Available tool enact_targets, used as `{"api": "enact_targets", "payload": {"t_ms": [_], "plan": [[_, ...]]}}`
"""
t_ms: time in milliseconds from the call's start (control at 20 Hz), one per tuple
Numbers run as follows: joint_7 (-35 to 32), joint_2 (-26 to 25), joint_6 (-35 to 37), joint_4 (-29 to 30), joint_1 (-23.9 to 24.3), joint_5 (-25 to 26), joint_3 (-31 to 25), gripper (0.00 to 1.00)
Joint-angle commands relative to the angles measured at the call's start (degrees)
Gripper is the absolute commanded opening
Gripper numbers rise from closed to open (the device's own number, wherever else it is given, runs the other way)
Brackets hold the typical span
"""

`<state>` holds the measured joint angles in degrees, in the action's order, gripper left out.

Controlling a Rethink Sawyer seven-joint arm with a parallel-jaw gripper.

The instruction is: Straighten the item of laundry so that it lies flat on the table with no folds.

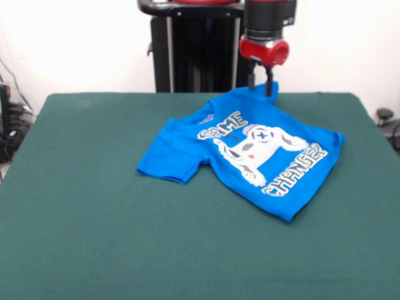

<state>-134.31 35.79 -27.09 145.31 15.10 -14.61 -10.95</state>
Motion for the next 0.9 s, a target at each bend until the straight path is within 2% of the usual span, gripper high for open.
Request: {"api": "enact_targets", "payload": {"t_ms": [50, 350, 900], "plan": [[-11.12, -0.49, 5.35, -7.56, -1.53, -5.34, -1.11, 1.00], [-7.95, -1.49, 4.22, -10.59, -0.36, -4.59, 1.84, 1.00], [-4.69, -1.31, 7.59, -13.69, 1.03, -3.23, 5.18, 1.00]]}}
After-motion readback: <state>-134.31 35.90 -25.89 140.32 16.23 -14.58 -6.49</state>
